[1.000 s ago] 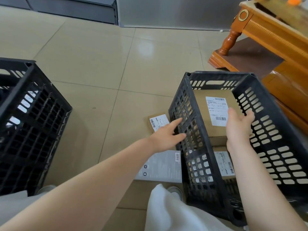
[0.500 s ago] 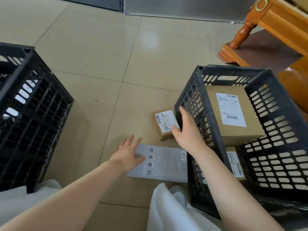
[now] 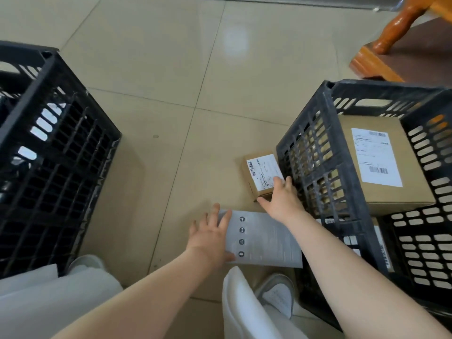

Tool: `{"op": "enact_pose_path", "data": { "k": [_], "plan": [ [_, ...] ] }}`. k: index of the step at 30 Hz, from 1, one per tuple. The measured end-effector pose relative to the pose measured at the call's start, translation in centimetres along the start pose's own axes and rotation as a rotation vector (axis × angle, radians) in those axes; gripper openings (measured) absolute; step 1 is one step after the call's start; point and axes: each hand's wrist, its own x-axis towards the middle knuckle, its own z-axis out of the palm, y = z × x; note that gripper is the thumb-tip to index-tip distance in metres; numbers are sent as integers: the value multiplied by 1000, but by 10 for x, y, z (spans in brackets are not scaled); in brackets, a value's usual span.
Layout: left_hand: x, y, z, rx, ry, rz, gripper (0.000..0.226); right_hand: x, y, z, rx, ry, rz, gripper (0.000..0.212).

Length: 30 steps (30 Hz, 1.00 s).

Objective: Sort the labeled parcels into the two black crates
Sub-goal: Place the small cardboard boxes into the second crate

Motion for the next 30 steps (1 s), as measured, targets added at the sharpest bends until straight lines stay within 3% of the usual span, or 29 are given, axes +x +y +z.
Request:
{"op": "enact_pose_path", "data": {
  "k": [5,11,17,20,22,26,30],
  "plan": [
    [4,18,-7,184,-49,-56,113,15,-17,8,-51,56,27,76],
    [7,20,-6,200,-65,-79,110,12,-29,19,73,84,116,73],
    [4,14,-8,163,-65,-35,111,-6,-22,21,215,276,-95,50],
    [2,6,-8,111,-31,9,107,-14,-27,12,302,351,-159,50],
    [4,1,-11,-40,40,42,92,-18,-30,5,361,376,-166,51],
    [9,-4,-31,-593,299,19,57,-29,-38,-10,461,405,-177,56],
    [11,3,-66,-1441,205,-65,85,-47,-47,-30,530,334,-211,61]
  ]
}}
